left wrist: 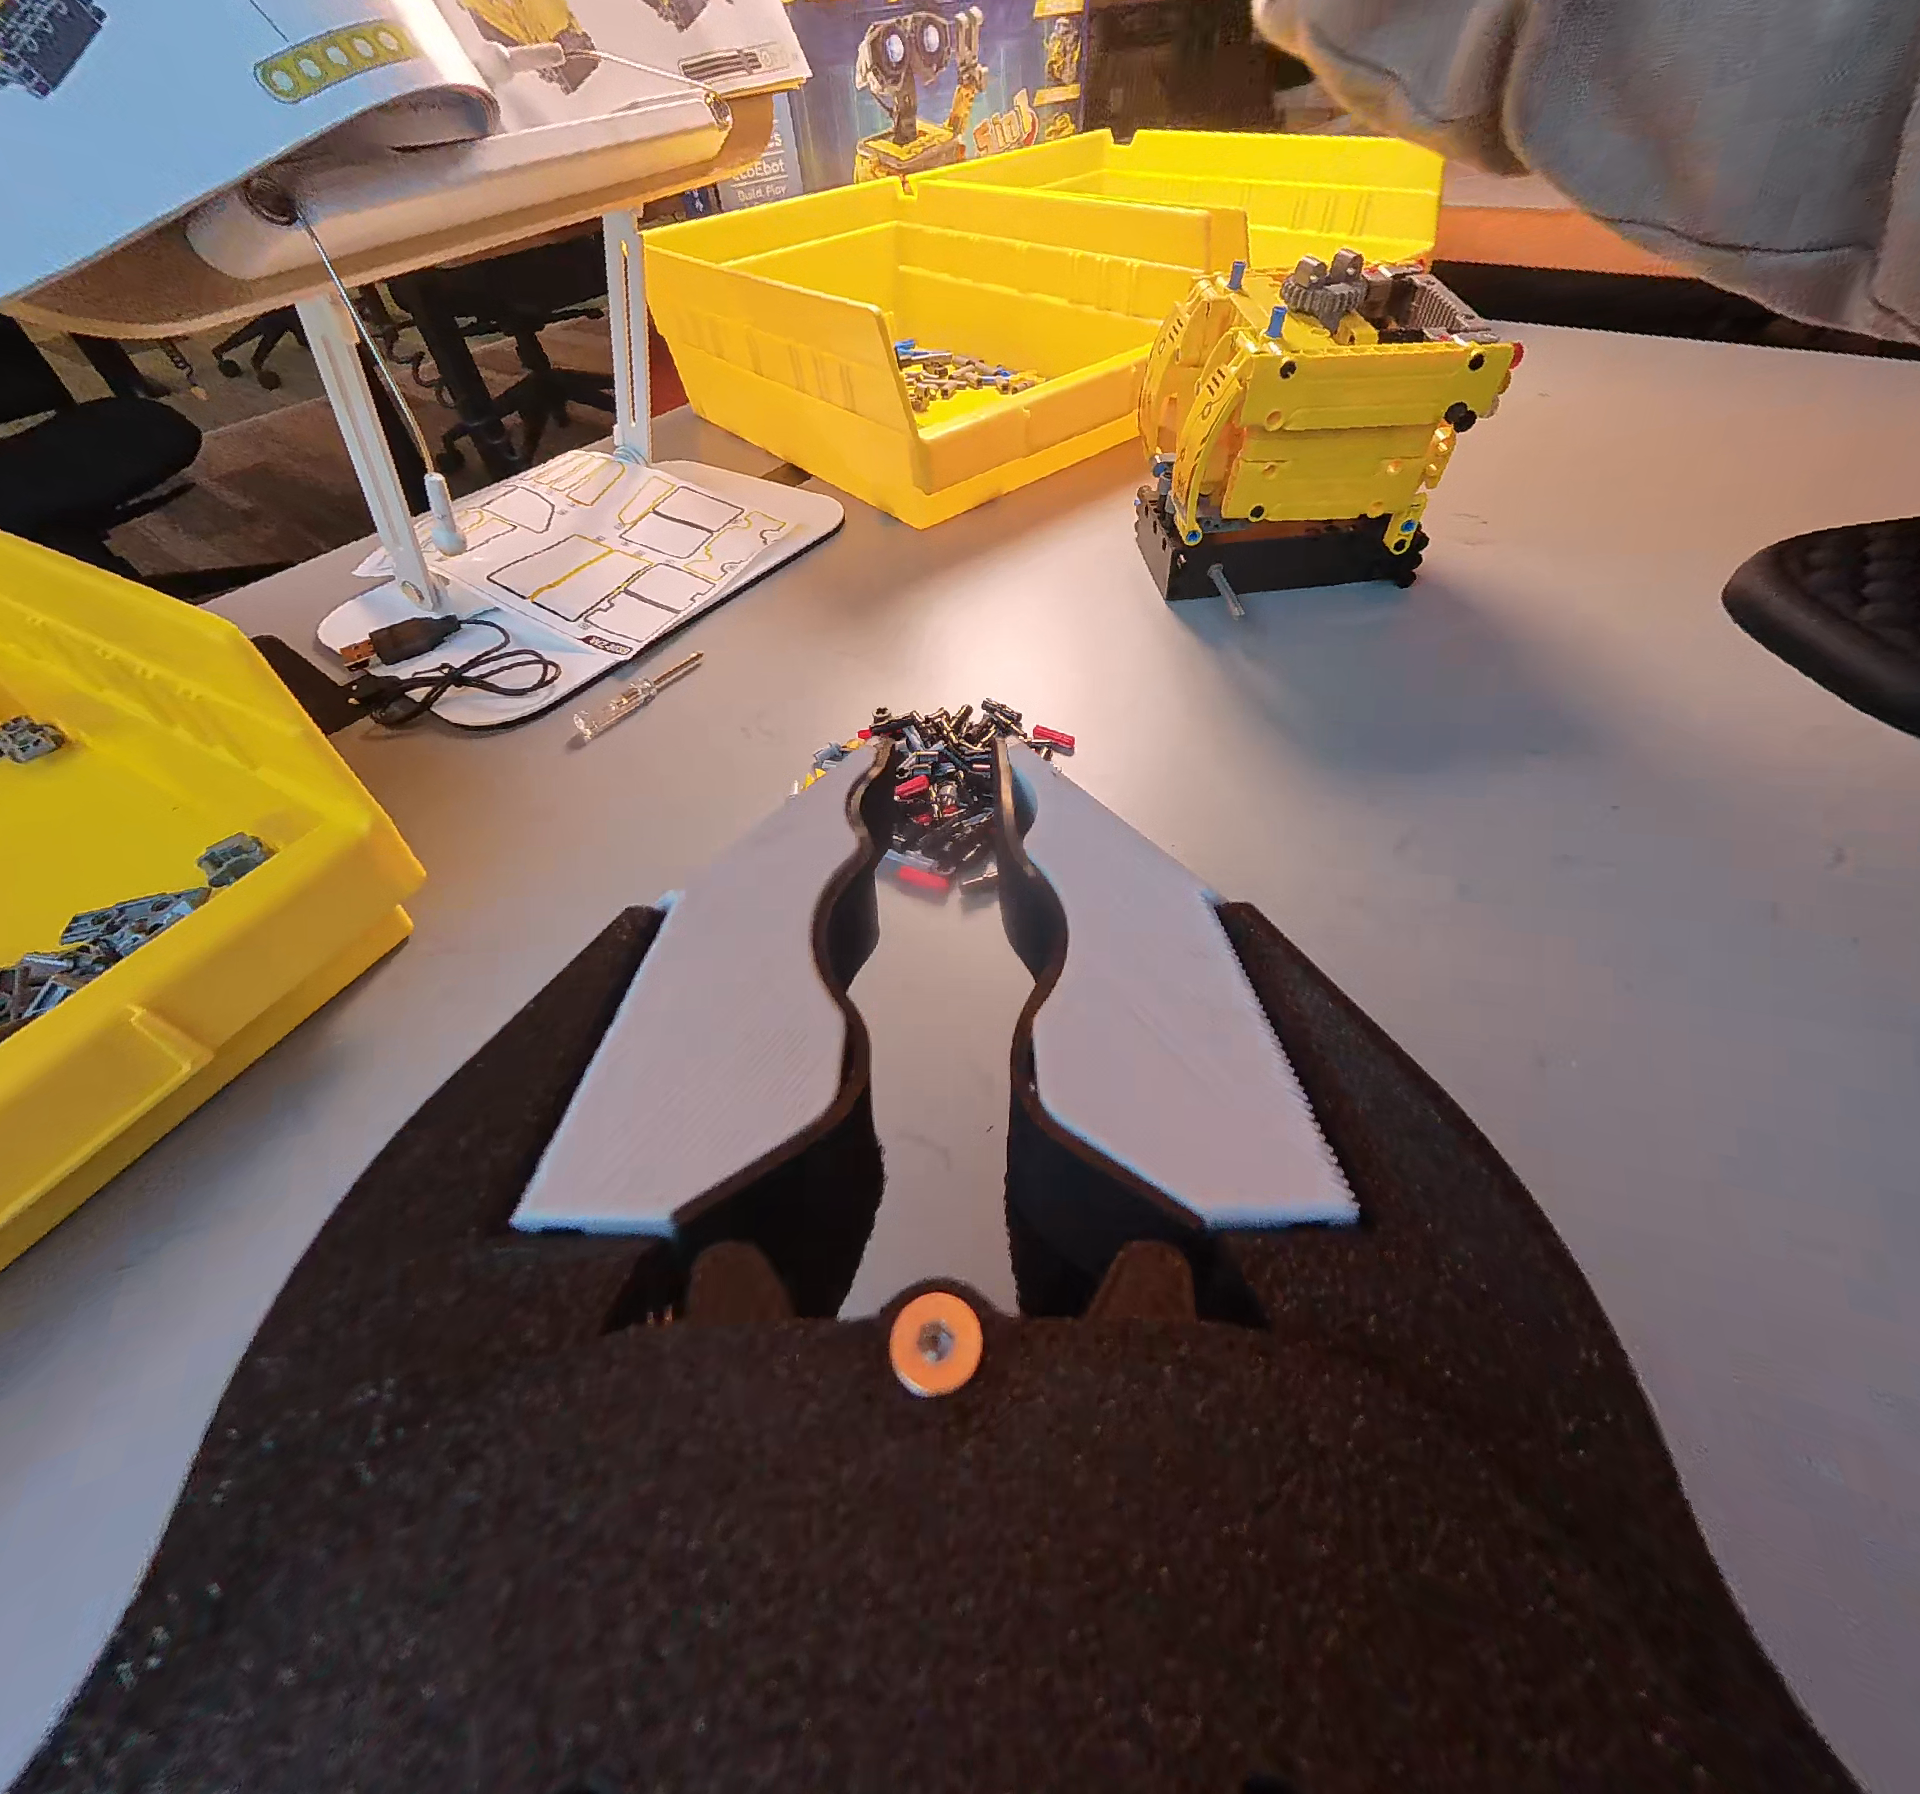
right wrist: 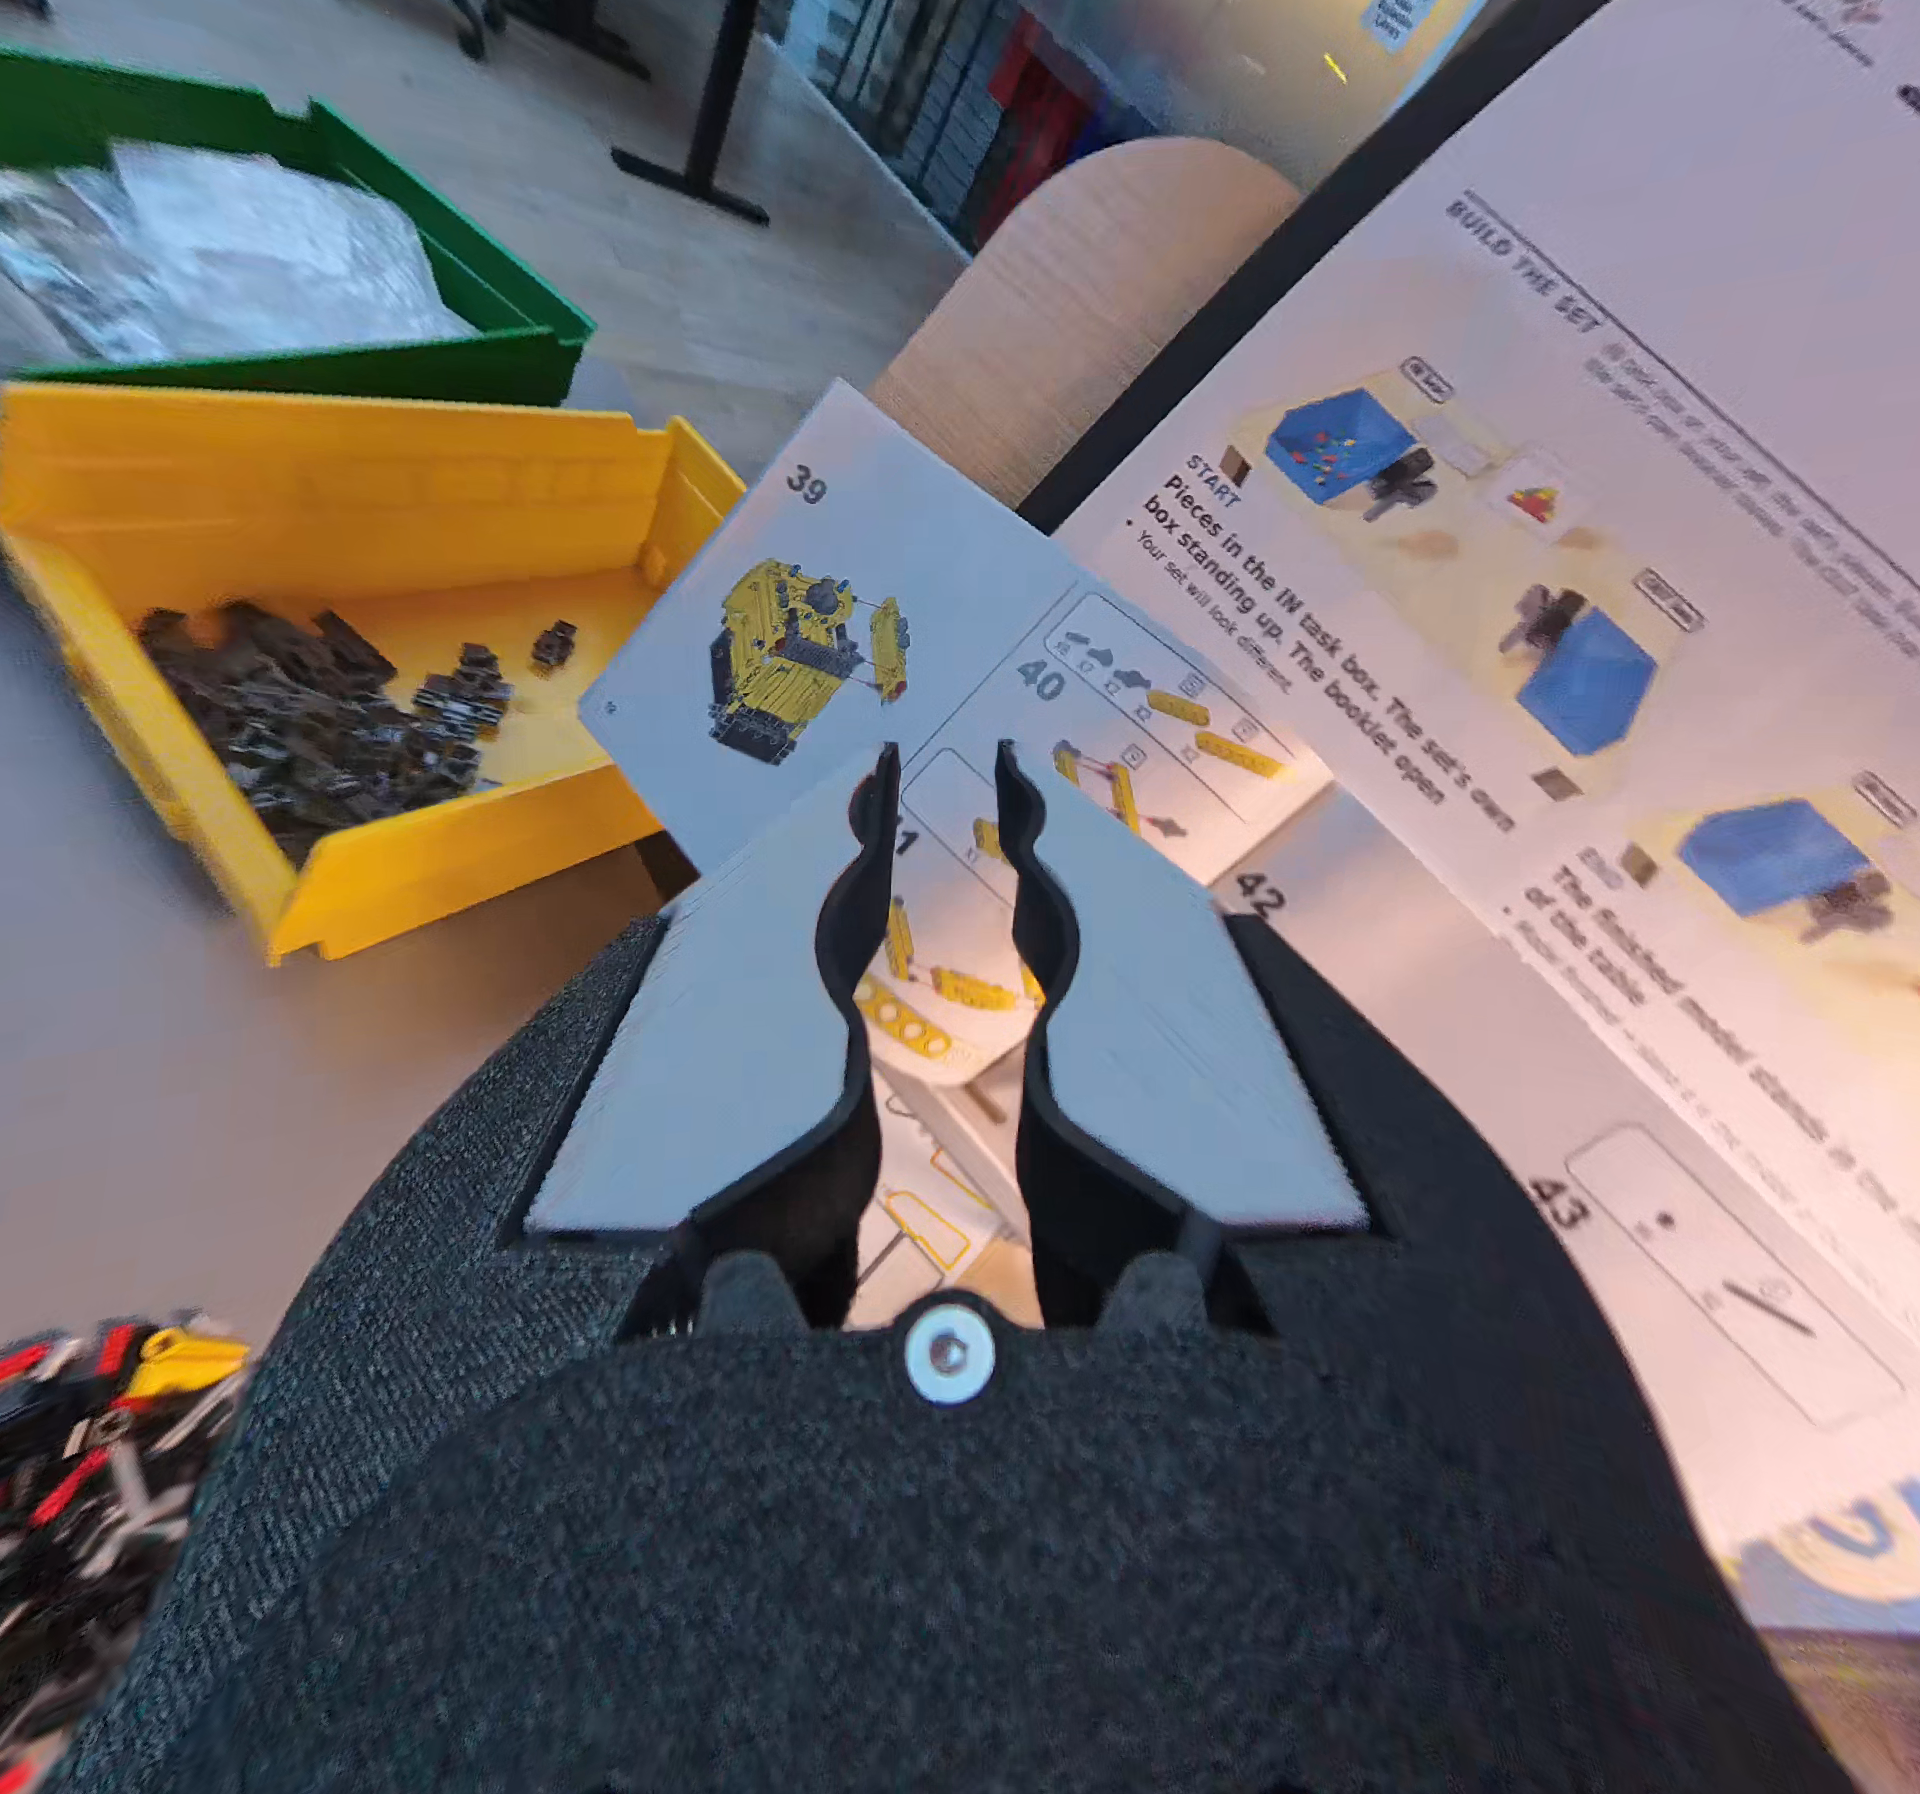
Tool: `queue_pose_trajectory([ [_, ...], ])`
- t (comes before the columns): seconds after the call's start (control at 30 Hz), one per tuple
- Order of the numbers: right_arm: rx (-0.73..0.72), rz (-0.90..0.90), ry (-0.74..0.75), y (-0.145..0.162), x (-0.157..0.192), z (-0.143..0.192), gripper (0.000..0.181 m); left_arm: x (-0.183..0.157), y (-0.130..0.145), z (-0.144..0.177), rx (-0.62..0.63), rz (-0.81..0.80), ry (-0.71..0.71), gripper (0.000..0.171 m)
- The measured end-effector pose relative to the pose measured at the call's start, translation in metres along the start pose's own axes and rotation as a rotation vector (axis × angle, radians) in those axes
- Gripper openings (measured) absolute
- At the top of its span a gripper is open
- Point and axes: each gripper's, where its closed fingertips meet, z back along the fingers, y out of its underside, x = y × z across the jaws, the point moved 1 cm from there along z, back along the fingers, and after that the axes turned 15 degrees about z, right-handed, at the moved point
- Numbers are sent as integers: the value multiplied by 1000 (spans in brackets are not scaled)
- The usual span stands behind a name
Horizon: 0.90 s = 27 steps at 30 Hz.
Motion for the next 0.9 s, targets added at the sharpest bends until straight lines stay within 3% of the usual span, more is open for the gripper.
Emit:
queue_pose_trajectory([
  [0.13,-32,-109,-117,15,4,74,23,-3,-2,1,-8,-5,7,17],
  [0.33,135,-179,-148,98,17,181,24,-9,3,-3,14,-12,19,17],
  [0.5,230,-369,-334,153,70,247,25,-8,6,-5,25,0,18,17],
  [0.73,276,-588,-402,194,111,258,24,-17,6,-6,19,-9,56,19],
  [0.9,293,-717,-425,203,118,247,9,-22,4,-4,14,-52,58,19],
])
